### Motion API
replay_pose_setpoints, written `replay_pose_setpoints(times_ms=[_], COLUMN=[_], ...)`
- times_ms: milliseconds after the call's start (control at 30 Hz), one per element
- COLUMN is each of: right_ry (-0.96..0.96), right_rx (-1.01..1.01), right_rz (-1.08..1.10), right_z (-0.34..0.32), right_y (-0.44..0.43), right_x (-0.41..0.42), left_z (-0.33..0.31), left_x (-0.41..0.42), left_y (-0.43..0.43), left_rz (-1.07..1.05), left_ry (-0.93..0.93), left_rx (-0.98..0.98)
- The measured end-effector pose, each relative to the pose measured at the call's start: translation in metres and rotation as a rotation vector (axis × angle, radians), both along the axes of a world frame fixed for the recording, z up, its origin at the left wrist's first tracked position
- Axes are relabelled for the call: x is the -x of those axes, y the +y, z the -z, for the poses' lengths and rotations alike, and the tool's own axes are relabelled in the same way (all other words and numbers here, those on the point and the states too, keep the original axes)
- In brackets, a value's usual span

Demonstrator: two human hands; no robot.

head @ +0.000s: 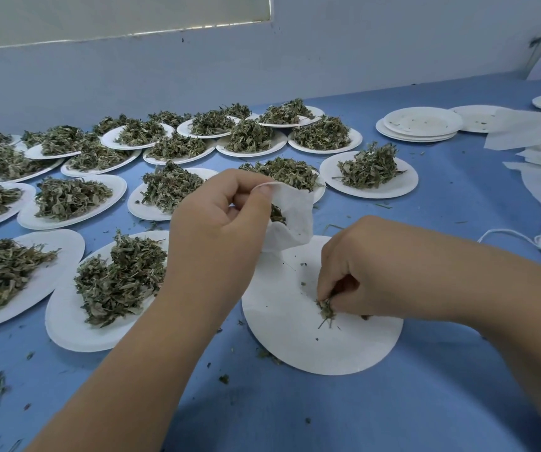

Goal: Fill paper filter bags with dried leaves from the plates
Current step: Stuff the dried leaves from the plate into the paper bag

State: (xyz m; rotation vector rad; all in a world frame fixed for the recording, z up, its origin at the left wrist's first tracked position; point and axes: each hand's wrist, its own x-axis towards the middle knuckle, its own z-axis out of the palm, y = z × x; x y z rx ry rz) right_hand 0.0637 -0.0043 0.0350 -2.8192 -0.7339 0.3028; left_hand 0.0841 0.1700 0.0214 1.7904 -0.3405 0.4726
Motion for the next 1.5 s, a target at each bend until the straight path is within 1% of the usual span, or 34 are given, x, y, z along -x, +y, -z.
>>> replay_pose_setpoints(times_ms=[133,233,300,400,500,567,600,733,867,967,1033,1100,1167,1300,1367,1400,1433,1500], right_ry=[-0.046,-0.068,-0.079,-0.100,-0.125,-0.152,-0.169,-0.244,-0.439,-0.500,-0.526,-0.531,-0.490,-0.362,-0.232,-0.139,-0.049,0.100], right_rx=[0.012,-0.050,-0.194,-0.507,-0.778,-0.880,-0.899,-0.820,-0.620,-0.477,-0.469,-0.507,-0.601,-0.863,-0.891,-0.839,-0.733,-0.451], right_rz=[-0.024,-0.022,-0.005,0.003,0.005,0.033,0.052,0.175,0.239,0.271,0.274,0.271,0.261,0.197,0.203,0.210,0.205,0.153], right_z=[0.003,0.001,-0.007,-0.021,-0.029,-0.031,-0.030,-0.023,-0.016,-0.012,-0.012,-0.013,-0.016,-0.023,-0.027,-0.028,-0.028,-0.026], right_y=[0.001,-0.002,-0.008,-0.022,-0.028,-0.026,-0.023,-0.011,0.003,0.008,0.008,0.006,0.003,-0.006,-0.016,-0.021,-0.027,-0.036], right_x=[-0.001,-0.003,-0.005,-0.005,-0.002,0.000,0.000,0.001,0.001,0.000,-0.002,-0.001,0.000,0.001,-0.002,-0.004,-0.006,-0.008], left_z=[-0.005,-0.006,-0.006,-0.005,-0.003,-0.003,-0.003,-0.002,-0.001,0.000,0.001,0.001,0.000,0.000,-0.001,-0.001,-0.002,-0.002], left_x=[-0.007,-0.011,-0.010,-0.006,-0.005,-0.005,-0.004,-0.001,0.001,0.001,0.001,0.001,0.002,0.002,0.002,0.002,0.002,0.001], left_y=[-0.003,-0.002,-0.003,-0.006,-0.010,-0.012,-0.014,-0.021,-0.025,-0.026,-0.026,-0.026,-0.025,-0.019,-0.016,-0.014,-0.013,-0.011], left_rz=[-0.014,-0.028,-0.040,-0.054,-0.052,-0.042,-0.034,-0.017,0.000,0.019,0.028,0.031,0.032,0.033,0.030,0.019,0.008,-0.004], left_ry=[-0.020,-0.041,-0.058,-0.079,-0.075,-0.072,-0.071,-0.055,-0.033,-0.010,-0.001,0.004,0.015,0.057,0.080,0.081,0.077,0.081], left_rx=[-0.016,-0.013,-0.030,-0.082,-0.093,-0.100,-0.103,-0.091,-0.087,-0.063,-0.057,-0.056,-0.047,0.010,0.041,0.045,0.045,0.058])
